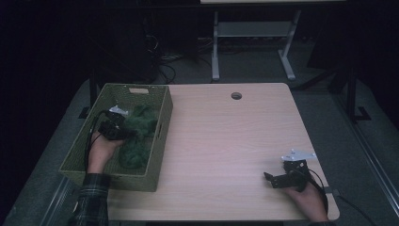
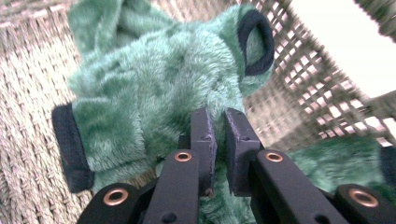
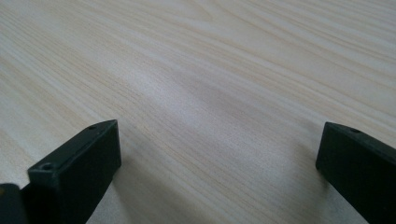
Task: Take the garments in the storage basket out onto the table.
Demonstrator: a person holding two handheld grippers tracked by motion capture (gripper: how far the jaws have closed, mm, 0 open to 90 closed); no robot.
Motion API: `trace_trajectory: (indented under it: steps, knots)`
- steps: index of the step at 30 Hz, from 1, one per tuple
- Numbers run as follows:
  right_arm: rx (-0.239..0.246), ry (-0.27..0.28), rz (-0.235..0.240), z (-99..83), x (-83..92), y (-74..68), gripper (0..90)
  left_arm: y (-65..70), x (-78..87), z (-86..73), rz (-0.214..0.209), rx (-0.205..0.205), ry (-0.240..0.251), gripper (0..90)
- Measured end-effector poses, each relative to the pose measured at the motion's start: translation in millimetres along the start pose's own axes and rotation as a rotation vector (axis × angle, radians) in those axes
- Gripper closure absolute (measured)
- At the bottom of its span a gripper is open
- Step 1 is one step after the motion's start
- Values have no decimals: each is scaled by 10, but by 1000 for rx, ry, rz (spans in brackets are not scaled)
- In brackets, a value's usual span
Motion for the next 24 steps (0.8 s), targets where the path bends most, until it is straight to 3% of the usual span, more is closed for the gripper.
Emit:
trace_trajectory:
  steps: [16,24]
  knots:
    - [0,0,0,0,0,0,0,155,518,292,-134,38,230,836]
    - [0,0,0,0,0,0,0,220,769,429,-169,23,313,836]
Point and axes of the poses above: each handheld gripper's, and its own axes: x roughly backward along the jaws, z roughly out of its top, y roughly to its right, the point moved 8 cm from there along -x, roughly forward along the jaws, and after that the axes turned 3 degrees about x, right-handed, at the moved point
